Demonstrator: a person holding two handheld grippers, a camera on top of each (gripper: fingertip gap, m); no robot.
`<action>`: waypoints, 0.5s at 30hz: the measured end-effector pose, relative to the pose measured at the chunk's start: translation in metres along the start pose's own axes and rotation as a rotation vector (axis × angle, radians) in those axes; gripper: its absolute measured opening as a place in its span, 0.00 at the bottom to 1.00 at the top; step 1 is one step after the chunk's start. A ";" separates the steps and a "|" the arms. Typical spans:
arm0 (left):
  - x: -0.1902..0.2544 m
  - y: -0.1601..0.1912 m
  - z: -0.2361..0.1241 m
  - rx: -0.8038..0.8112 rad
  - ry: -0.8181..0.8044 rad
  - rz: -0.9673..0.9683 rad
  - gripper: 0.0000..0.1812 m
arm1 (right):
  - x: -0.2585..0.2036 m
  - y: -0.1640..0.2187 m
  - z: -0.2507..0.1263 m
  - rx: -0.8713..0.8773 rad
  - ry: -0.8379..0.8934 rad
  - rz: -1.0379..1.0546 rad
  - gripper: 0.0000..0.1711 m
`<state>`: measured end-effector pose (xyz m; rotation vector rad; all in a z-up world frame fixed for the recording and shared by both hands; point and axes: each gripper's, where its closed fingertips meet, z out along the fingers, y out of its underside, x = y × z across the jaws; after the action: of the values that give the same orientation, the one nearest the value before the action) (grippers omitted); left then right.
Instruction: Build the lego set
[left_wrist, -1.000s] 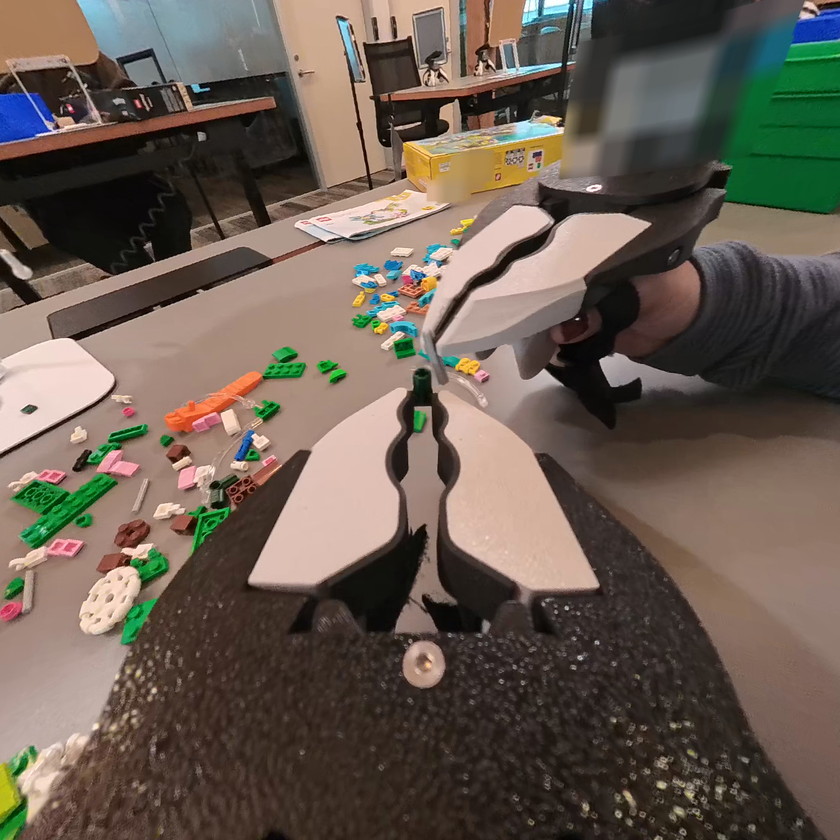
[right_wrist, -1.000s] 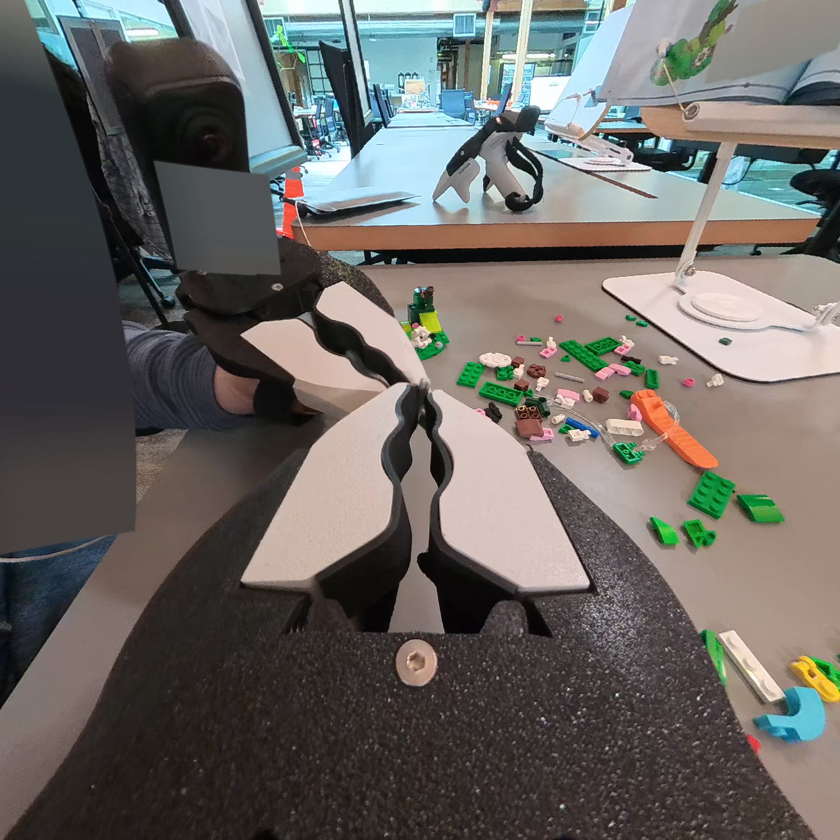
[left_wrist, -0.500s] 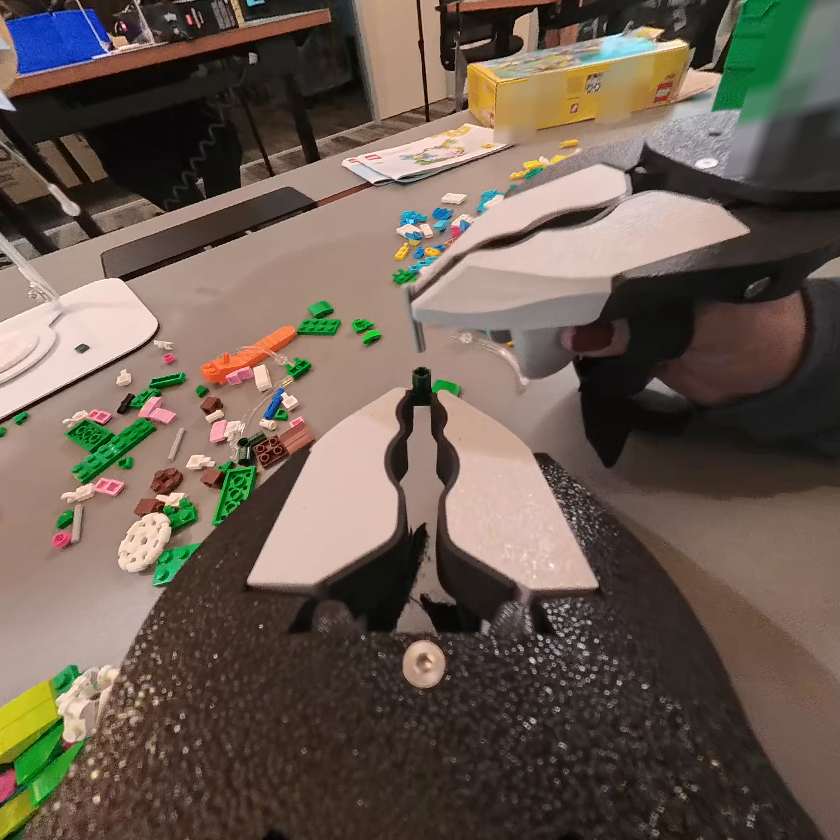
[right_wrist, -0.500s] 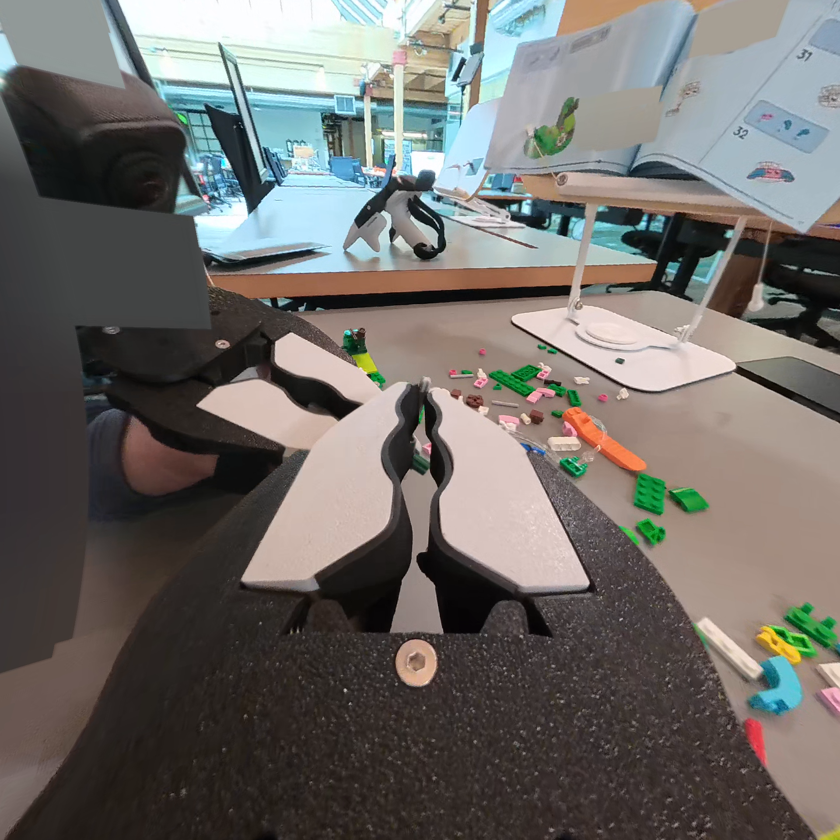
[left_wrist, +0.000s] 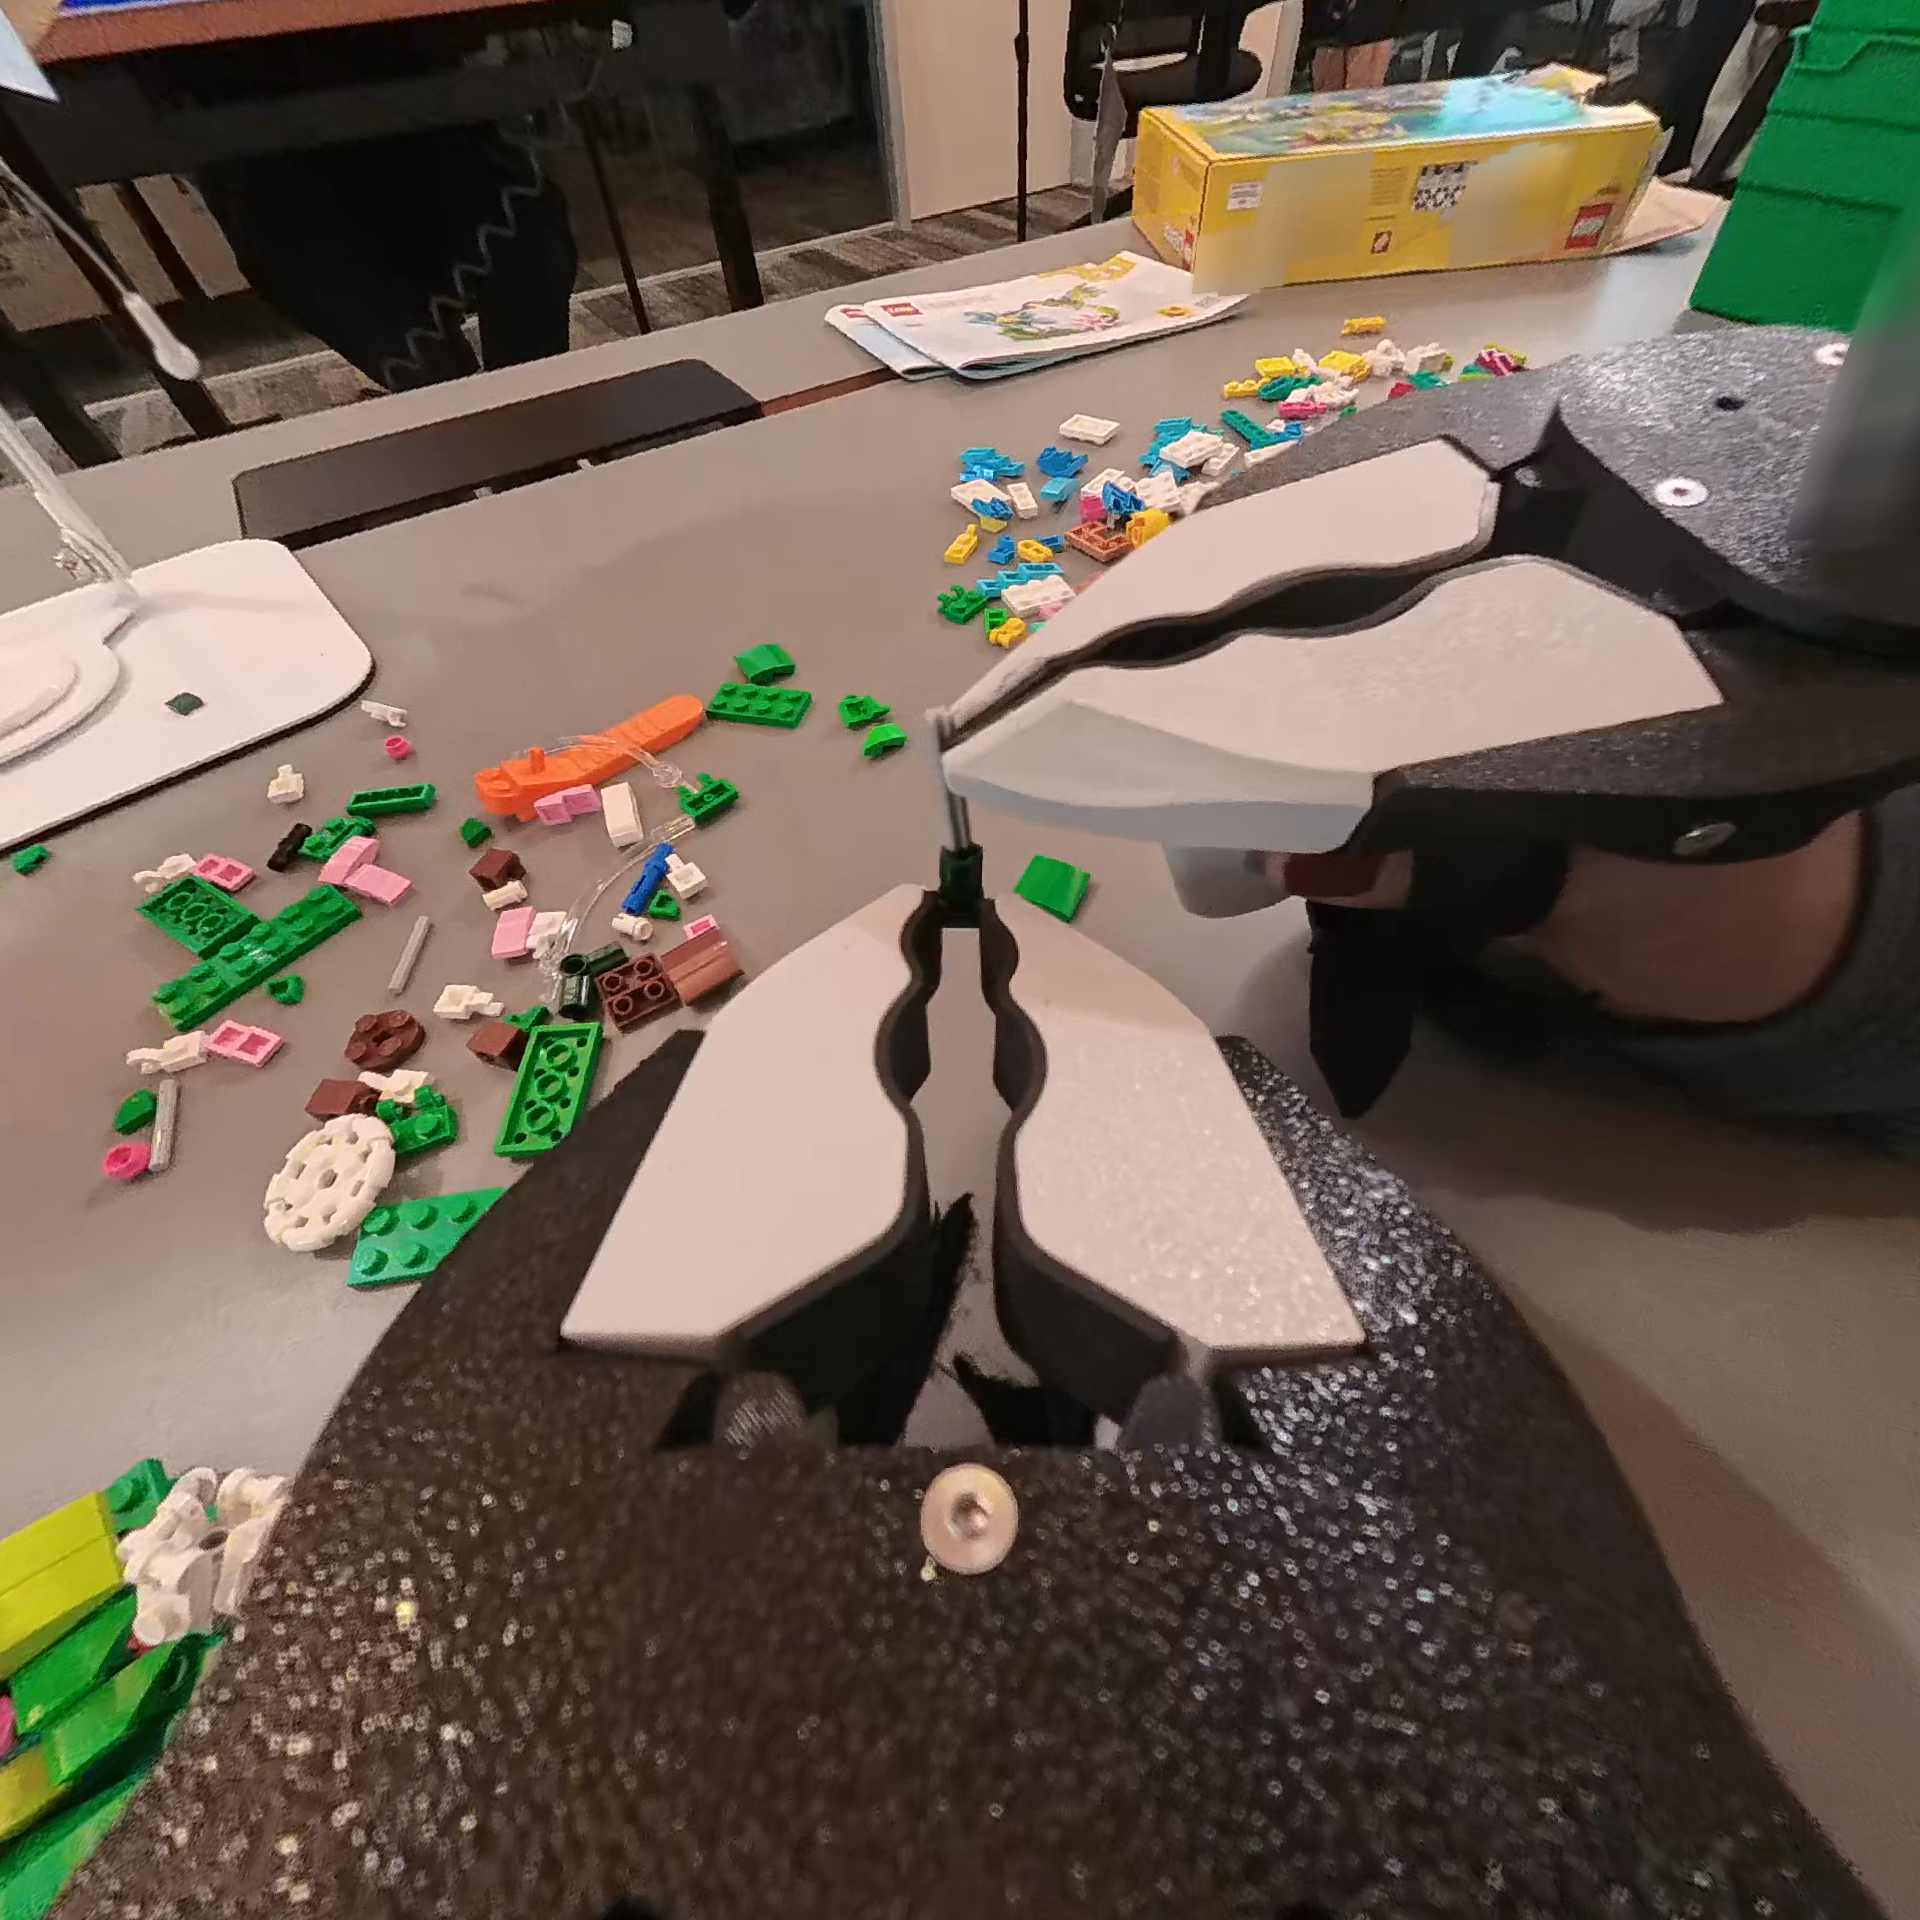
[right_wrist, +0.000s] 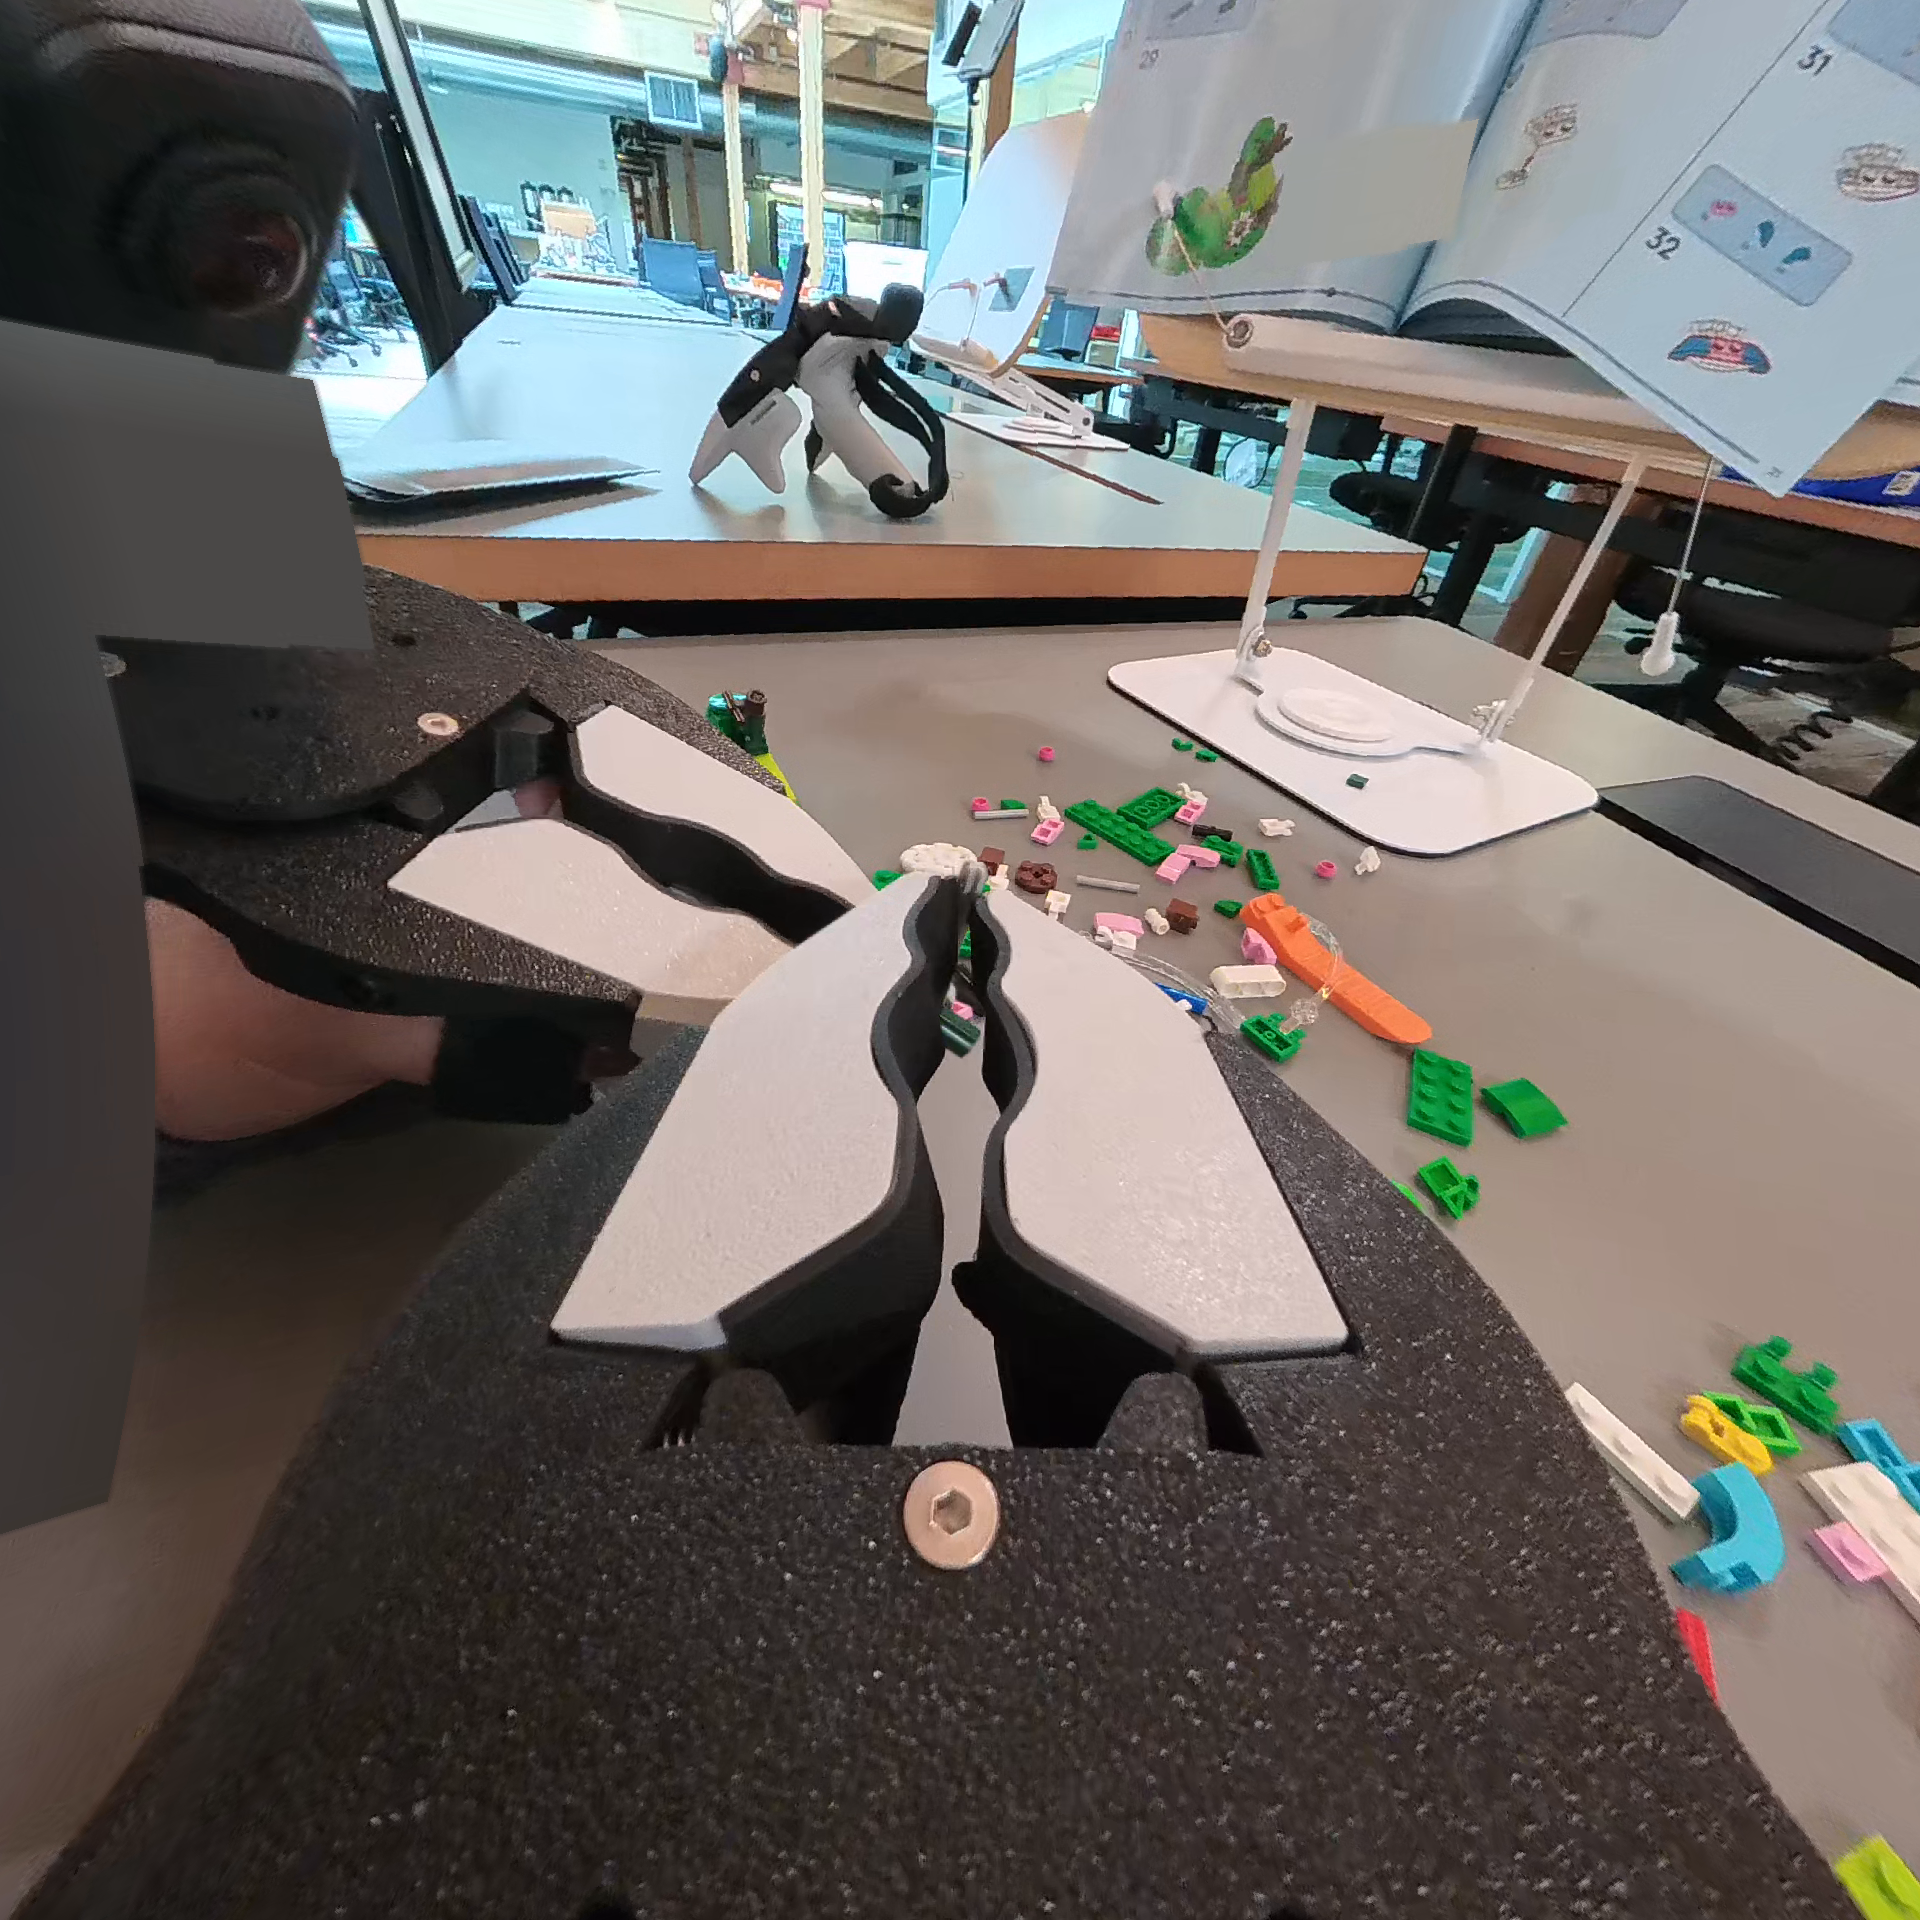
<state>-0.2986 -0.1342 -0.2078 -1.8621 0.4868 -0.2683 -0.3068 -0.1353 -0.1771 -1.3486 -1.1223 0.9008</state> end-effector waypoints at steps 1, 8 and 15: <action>0.000 0.000 0.000 -0.001 0.000 -0.002 0.04 | 0.000 0.000 0.000 0.000 0.000 0.001 0.01; 0.000 0.001 0.001 -0.009 -0.001 0.000 0.04 | -0.001 0.002 0.000 -0.017 0.006 -0.010 0.01; -0.001 0.000 0.000 -0.004 0.005 -0.019 0.04 | -0.001 0.001 -0.001 -0.012 0.009 -0.014 0.02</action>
<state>-0.2998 -0.1338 -0.2082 -1.8713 0.4739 -0.2847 -0.3061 -0.1365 -0.1785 -1.3517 -1.1305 0.8783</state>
